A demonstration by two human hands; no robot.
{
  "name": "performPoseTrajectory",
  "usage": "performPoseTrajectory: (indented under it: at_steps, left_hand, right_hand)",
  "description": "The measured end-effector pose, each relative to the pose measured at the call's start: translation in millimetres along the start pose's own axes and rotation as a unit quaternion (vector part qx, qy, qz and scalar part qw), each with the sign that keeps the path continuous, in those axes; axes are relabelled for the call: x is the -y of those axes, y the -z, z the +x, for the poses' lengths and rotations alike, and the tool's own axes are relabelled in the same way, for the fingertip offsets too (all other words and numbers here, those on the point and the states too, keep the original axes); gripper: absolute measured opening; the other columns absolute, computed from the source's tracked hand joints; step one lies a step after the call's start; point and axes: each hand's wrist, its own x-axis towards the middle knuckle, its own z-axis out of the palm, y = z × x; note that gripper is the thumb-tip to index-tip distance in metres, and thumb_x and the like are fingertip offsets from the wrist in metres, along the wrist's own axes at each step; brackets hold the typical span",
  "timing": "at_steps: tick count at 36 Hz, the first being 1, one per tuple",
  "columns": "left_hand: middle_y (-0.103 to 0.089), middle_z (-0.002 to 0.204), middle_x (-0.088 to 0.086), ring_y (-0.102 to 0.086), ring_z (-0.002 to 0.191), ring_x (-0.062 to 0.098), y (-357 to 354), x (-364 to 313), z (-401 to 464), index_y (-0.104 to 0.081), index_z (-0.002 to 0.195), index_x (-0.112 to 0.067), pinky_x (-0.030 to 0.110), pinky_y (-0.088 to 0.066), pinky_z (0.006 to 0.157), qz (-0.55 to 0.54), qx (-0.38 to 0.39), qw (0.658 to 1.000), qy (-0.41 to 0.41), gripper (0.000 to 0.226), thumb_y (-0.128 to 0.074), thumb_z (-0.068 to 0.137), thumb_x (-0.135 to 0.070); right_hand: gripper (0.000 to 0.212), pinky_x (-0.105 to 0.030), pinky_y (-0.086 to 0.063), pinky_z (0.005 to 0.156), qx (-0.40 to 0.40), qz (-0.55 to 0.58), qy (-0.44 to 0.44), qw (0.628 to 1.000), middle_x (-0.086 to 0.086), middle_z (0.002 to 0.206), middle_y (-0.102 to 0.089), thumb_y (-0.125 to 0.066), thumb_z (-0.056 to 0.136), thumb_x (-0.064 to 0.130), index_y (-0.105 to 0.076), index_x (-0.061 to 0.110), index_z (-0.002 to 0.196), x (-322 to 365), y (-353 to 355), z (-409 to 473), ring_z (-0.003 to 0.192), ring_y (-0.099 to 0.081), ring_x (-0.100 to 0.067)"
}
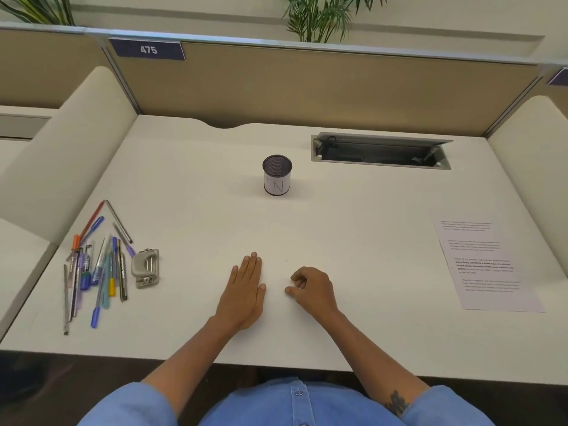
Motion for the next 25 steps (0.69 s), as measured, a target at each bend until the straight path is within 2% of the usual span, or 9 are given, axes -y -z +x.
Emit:
performPoseTrajectory:
  at_steps: [13,25]
  left_hand:
    - [0.022,0.179,0.002,0.019,0.167,0.019,-6.1,4.5,-10.6,0.014,0.170,-0.014,0.043,0.006,0.138,0.013,-0.001,1.000,-0.010,0.069,-0.022,0.115,-0.034]
    - [0.024,0.178,-0.002,0.023,0.165,0.016,-11.9,9.5,-16.9,0.014,0.170,-0.017,0.041,0.011,0.137,0.014,-0.011,1.000,-0.023,0.069,-0.022,0.114,-0.034]
  right_hand:
    - [0.015,-0.028,-0.050,0.073,-0.042,-0.018,-0.022,0.999,0.001,0.089,-0.072,-0.084,0.083,0.017,-0.073,0.014,0.092,15.3,-2.2,14.4,0.081,-0.066,-0.016]
    - [0.006,-0.028,-0.049,0.076,-0.068,-0.007,0.001,0.998,0.000,0.096,-0.072,-0.077,0.089,0.009,-0.074,0.009,0.095,25.3,-4.2,36.2,0.084,-0.064,-0.015]
